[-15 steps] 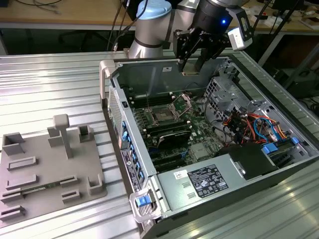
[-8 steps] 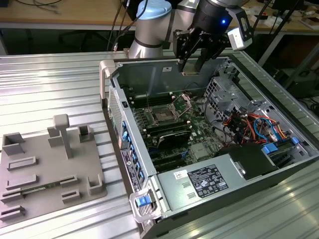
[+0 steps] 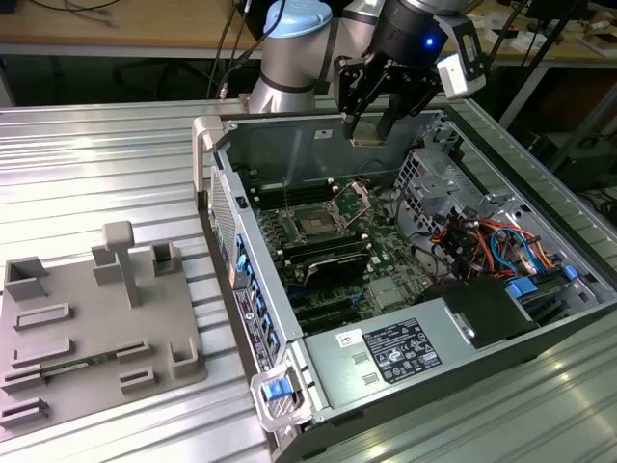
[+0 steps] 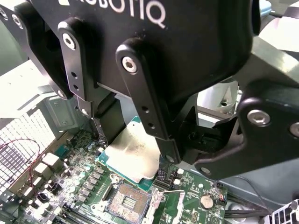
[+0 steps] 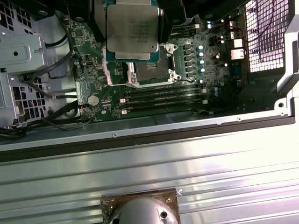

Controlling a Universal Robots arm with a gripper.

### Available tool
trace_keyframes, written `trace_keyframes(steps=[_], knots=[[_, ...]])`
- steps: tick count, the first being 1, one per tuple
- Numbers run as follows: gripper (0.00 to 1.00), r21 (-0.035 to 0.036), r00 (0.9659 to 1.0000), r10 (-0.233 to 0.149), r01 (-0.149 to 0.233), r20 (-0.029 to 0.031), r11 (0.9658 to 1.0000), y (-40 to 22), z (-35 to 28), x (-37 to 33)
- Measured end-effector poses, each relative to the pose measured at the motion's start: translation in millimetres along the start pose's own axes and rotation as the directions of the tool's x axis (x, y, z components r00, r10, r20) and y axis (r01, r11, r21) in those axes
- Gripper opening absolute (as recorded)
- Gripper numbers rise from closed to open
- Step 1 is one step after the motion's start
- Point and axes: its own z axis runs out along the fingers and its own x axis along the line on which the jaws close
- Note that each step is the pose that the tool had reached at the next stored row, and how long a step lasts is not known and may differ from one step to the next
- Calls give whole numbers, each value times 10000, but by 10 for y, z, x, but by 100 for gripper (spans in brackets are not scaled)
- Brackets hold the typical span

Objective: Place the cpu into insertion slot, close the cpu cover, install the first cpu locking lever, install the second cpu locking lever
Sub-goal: 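Place the cpu into insertion slot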

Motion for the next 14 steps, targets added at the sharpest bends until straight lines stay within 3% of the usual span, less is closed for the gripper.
trace_keyframes(steps=[14], knots=[[54,-2,9999,151,-151,14,9999,0,0,2]])
